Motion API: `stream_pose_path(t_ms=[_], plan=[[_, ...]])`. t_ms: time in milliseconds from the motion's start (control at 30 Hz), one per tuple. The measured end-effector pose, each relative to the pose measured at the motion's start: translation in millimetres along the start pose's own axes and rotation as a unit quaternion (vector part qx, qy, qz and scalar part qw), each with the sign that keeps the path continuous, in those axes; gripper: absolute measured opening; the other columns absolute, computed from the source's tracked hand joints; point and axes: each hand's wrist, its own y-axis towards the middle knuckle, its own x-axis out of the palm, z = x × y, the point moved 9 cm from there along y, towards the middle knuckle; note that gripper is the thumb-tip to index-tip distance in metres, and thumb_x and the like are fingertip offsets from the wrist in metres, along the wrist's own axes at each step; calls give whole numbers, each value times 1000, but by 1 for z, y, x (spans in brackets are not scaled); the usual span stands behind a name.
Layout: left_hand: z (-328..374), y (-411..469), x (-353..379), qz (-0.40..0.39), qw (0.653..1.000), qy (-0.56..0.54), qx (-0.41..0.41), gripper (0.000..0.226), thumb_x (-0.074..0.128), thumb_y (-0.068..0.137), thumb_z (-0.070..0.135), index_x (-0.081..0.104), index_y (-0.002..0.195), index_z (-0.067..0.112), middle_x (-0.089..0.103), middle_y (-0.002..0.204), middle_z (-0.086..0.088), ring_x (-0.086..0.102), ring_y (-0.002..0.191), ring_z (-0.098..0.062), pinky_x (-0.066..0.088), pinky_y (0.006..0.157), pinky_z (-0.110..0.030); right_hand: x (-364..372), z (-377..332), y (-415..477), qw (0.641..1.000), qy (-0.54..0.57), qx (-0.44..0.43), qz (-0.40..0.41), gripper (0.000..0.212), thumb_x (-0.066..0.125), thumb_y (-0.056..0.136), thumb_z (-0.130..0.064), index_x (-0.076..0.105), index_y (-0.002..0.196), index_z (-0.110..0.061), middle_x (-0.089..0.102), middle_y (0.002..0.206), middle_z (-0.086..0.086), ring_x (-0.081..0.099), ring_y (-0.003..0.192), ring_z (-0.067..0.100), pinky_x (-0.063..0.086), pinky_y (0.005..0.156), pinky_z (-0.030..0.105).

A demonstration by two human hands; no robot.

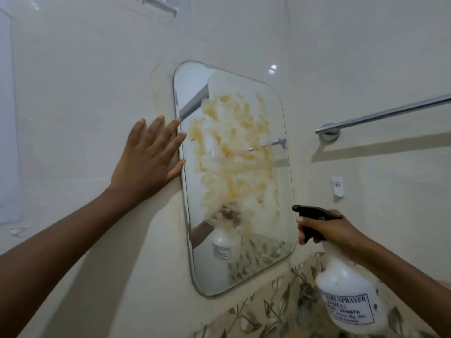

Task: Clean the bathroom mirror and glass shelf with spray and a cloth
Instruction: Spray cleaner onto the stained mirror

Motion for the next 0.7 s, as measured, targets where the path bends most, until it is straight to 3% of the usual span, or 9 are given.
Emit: stream_pose_path(t_ms=[167,267,433,567,700], plan=[[0,1,1,-11,1000,-1,2,58,27,94,47,34,140,11,32,151,-14,29,136,-38,20,111,-54,35,20,-24,998,40,24,-30,14,61,87,-10,63,75,-2,52,55,16,48,48,24,43,47,25],[-1,1,3,-20,1000,-1,3,59,26,95,47,31,141,11,29,151,-15,27,136,-38,19,111,-54,30,39,-24,997,40,51,-37,8,59,87,-5,65,86,0,62,62,20,59,52,25,45,46,23],[1,1,2,-28,1000,-12,6,59,23,94,48,30,140,11,29,151,-15,26,137,-38,18,111,-55,-23,73,-11,995,49,68,61,8,56,85,2,63,87,5,65,80,26,62,71,31,45,60,30],[3,0,1,-45,998,-36,10,62,21,93,49,27,141,10,26,152,-16,23,138,-39,15,112,-56,-47,101,-5,988,21,98,118,19,58,84,2,63,101,9,61,70,20,58,60,28,52,48,22],[3,-6,-2,-61,995,-76,5,63,21,93,50,26,141,9,25,152,-16,23,138,-38,15,112,-55,-35,105,-5,989,-23,103,100,23,62,83,-2,63,98,16,56,59,17,51,51,27,52,60,39]])
